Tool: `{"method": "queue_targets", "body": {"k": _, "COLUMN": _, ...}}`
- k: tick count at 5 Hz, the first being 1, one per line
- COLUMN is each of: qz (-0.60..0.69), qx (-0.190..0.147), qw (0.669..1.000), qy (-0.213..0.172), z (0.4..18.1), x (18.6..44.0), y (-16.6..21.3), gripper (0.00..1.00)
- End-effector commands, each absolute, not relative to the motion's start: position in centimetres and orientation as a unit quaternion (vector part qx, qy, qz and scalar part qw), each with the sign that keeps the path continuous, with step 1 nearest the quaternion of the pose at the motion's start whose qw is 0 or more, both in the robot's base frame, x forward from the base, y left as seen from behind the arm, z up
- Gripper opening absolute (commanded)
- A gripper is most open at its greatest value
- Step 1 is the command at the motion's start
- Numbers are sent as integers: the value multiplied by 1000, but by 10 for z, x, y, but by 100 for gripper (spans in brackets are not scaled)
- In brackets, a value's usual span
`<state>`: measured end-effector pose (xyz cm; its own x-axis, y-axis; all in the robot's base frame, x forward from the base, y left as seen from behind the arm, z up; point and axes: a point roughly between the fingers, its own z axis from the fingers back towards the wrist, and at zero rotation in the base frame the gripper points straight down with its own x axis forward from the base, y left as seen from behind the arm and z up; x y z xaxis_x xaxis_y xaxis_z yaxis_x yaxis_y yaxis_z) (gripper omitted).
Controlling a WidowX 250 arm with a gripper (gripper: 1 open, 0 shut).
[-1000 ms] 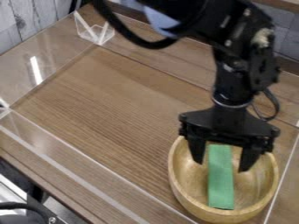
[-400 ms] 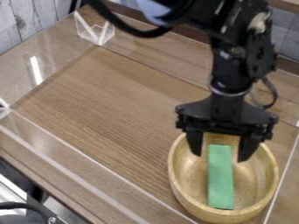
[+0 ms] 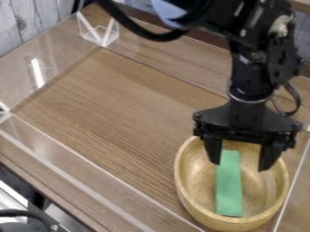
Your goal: Move green object from inside the wooden bowl to the table next to it
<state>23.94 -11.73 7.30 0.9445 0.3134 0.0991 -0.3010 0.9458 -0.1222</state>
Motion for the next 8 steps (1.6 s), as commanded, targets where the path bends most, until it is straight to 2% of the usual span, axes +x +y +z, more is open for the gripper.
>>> {"method": "queue_targets", "body": {"k": 1, "qz": 144, "qx": -59, "qw": 986, "qy": -67, "z": 74, "x": 240, "y": -129, "gripper": 100}}
{"method": "queue_targets", "body": {"k": 3, "qz": 182, "qx": -54, "qw": 980, "qy": -53, "z": 45, "x": 234, "y": -117, "gripper": 100}}
{"method": "queue_targets", "body": {"k": 4, "qz": 208, "qx": -56, "qw": 975, "qy": -51, "z": 35, "x": 239, "y": -125, "gripper": 100}}
{"method": "queue_targets", "body": {"k": 5, "qz": 230, "qx": -57, "qw": 970, "qy": -52, "z": 30, "x": 245, "y": -134, "gripper": 0}}
{"method": "queue_targets", "body": {"k": 7, "qz": 228, "qx": -62, "qw": 970, "qy": -55, "z": 28, "x": 242, "y": -136, "gripper": 0}}
{"method": "queue_targets", "body": {"k": 8, "qz": 205, "qx": -64, "qw": 975, "qy": -55, "z": 33, "x": 238, "y": -130, "gripper": 0}}
